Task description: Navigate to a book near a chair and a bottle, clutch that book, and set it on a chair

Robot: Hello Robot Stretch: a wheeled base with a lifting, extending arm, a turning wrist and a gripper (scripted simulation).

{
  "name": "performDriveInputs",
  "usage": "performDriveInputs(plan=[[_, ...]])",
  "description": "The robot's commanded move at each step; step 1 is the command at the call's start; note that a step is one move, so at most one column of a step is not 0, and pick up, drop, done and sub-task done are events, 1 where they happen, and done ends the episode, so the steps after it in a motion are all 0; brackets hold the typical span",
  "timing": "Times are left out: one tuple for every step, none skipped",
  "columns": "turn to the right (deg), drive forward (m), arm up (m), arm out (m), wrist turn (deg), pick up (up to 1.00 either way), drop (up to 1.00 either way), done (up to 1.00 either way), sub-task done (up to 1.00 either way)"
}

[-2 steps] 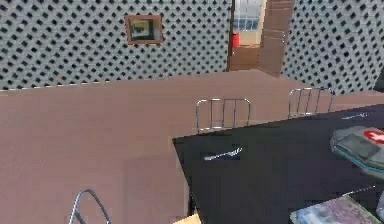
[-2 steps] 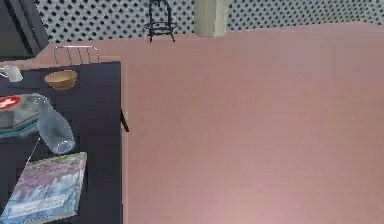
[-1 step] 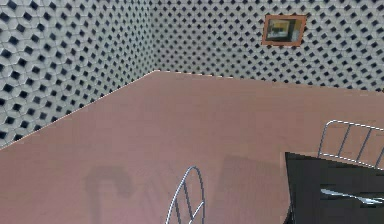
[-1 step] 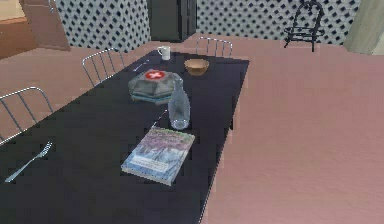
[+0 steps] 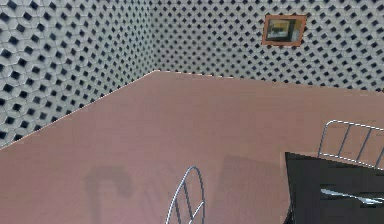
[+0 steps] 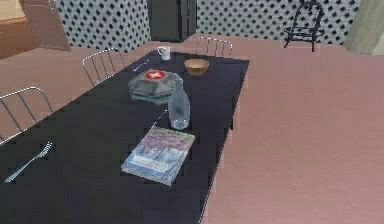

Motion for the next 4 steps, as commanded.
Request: performDriveInputs(plan=[[0.0,0.0,0.38,0.0,0.0,0.0,0.0,0.0,0.0],[0.0,0.0,0.0,0.2,0.0,0.0,0.0,0.0,0.0],[0.0,0.0,0.0,0.0,45.0,0.0,0.0,0.0,0.0],[0.0,0.0,0.0,0.0,45.0,0.0,0.0,0.0,0.0]])
